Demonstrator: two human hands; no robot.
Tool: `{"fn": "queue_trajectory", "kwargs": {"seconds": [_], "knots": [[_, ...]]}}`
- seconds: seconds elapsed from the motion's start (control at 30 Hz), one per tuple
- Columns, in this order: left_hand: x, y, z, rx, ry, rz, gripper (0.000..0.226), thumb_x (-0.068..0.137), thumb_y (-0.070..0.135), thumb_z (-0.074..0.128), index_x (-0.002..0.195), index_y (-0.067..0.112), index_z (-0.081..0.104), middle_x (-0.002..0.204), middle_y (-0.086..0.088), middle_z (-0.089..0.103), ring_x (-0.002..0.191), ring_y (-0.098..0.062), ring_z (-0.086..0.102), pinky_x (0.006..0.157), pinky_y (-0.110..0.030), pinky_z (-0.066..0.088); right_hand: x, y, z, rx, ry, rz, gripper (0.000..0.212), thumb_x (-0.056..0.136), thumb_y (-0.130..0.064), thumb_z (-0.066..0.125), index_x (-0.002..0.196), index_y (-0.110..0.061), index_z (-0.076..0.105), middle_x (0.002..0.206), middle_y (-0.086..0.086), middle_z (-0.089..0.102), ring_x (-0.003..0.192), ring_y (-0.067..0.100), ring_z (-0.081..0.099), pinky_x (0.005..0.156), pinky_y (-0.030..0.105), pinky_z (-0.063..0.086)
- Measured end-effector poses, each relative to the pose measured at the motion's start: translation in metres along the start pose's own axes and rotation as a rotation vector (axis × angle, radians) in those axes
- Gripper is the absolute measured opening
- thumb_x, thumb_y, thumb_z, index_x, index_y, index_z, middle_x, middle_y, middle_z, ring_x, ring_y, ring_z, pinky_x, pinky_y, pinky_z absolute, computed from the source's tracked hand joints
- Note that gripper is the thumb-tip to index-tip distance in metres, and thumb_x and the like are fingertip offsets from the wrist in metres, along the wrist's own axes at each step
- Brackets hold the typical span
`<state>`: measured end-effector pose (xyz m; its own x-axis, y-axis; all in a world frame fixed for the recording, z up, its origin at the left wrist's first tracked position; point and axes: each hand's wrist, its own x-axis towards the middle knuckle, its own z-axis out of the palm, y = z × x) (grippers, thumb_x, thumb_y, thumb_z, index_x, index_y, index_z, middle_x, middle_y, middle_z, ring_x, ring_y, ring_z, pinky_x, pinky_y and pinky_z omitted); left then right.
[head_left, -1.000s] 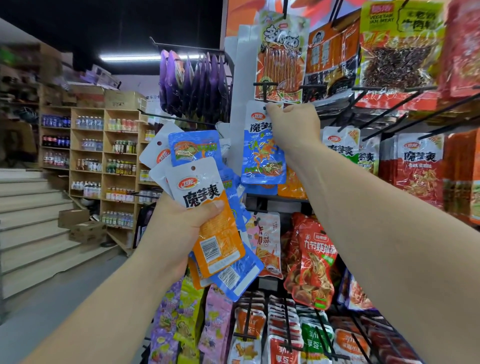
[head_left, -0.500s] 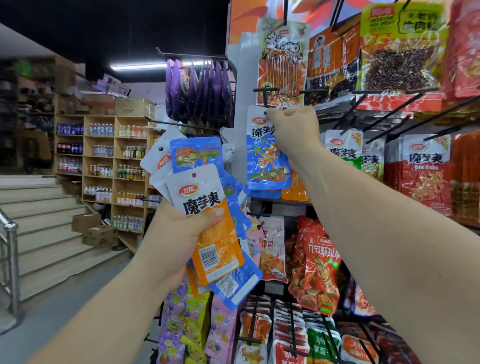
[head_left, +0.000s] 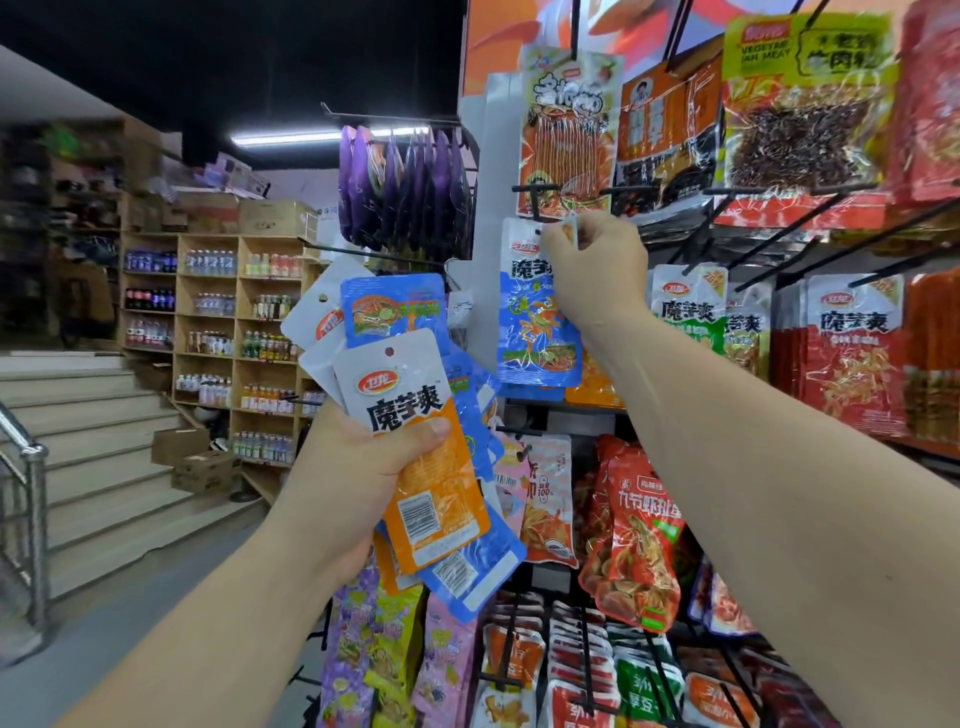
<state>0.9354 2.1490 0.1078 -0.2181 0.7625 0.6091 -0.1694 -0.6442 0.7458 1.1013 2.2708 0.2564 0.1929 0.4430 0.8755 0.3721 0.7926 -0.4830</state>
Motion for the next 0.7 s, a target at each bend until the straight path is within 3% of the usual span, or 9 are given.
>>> {"fn": "queue_trajectory", "kwargs": {"seconds": [0.1, 0.23, 0.37, 0.47, 0.53, 0.63, 0.7], "knots": [[0.001, 0.000, 0.000, 0.002, 0.004, 0.002, 0.036, 0.090, -0.009, 0.067, 0.110, 0.021, 0.071, 0.101, -0.005, 0.081, 0.088, -0.024, 0.079, 0.067, -0.037, 0.065, -0.001, -0.002, 0.000, -0.008, -0.002, 0.004, 0.038, 0.094, -0.027, 0.064, 0.078, 0.006, 0.056, 0.066, 0.009, 0.043, 0.061, 0.018, 0.032, 0.056, 0.034, 0.025], [-0.001, 0.000, -0.001, 0.000, 0.006, 0.004, 0.038, 0.090, -0.008, 0.067, 0.117, 0.019, 0.070, 0.103, -0.005, 0.080, 0.089, -0.024, 0.079, 0.070, -0.040, 0.066, -0.001, -0.010, 0.001, -0.039, -0.025, 0.004, 0.036, 0.096, -0.020, 0.061, 0.066, -0.012, 0.042, 0.062, 0.004, 0.034, 0.057, 0.017, 0.026, 0.051, 0.032, 0.021], [-0.002, -0.001, -0.005, -0.010, 0.007, 0.000, 0.040, 0.090, -0.007, 0.067, 0.119, 0.020, 0.068, 0.104, -0.004, 0.080, 0.089, -0.023, 0.079, 0.064, -0.033, 0.063, 0.000, -0.012, 0.001, -0.087, -0.025, -0.012, 0.037, 0.096, -0.018, 0.059, 0.064, -0.013, 0.039, 0.061, 0.002, 0.034, 0.057, 0.017, 0.027, 0.055, 0.034, 0.022], [-0.003, -0.002, -0.007, 0.000, 0.008, -0.010, 0.039, 0.090, -0.005, 0.068, 0.120, 0.020, 0.068, 0.105, -0.004, 0.080, 0.091, -0.024, 0.078, 0.066, -0.033, 0.064, -0.002, -0.006, 0.000, -0.169, -0.026, -0.018, 0.044, 0.100, -0.021, 0.057, 0.061, -0.016, 0.035, 0.059, 0.002, 0.037, 0.055, 0.017, 0.031, 0.053, 0.033, 0.025], [-0.003, -0.003, -0.007, -0.004, 0.003, -0.019, 0.038, 0.091, -0.005, 0.068, 0.119, 0.019, 0.068, 0.105, -0.005, 0.080, 0.091, -0.025, 0.079, 0.066, -0.034, 0.064, -0.005, 0.000, 0.000, -0.231, -0.038, -0.018, 0.042, 0.102, -0.025, 0.056, 0.064, -0.016, 0.041, 0.061, 0.001, 0.045, 0.054, 0.016, 0.037, 0.052, 0.033, 0.026], [-0.003, -0.002, -0.005, -0.011, -0.006, -0.021, 0.038, 0.091, -0.006, 0.067, 0.120, 0.019, 0.068, 0.105, -0.005, 0.080, 0.091, -0.025, 0.079, 0.066, -0.034, 0.064, -0.010, 0.009, -0.001, -0.261, -0.058, -0.002, 0.013, 0.101, -0.026, 0.061, 0.095, -0.015, 0.063, 0.083, 0.002, 0.063, 0.072, 0.019, 0.055, 0.064, 0.031, 0.037], [-0.002, -0.002, -0.003, -0.016, -0.011, -0.017, 0.039, 0.091, -0.007, 0.067, 0.119, 0.020, 0.069, 0.105, -0.004, 0.081, 0.091, -0.024, 0.079, 0.066, -0.034, 0.064, -0.017, 0.015, -0.005, -0.251, -0.068, -0.004, 0.023, 0.100, -0.024, 0.065, 0.121, -0.017, 0.059, 0.092, 0.002, 0.065, 0.084, 0.021, 0.059, 0.071, 0.029, 0.039]]}}
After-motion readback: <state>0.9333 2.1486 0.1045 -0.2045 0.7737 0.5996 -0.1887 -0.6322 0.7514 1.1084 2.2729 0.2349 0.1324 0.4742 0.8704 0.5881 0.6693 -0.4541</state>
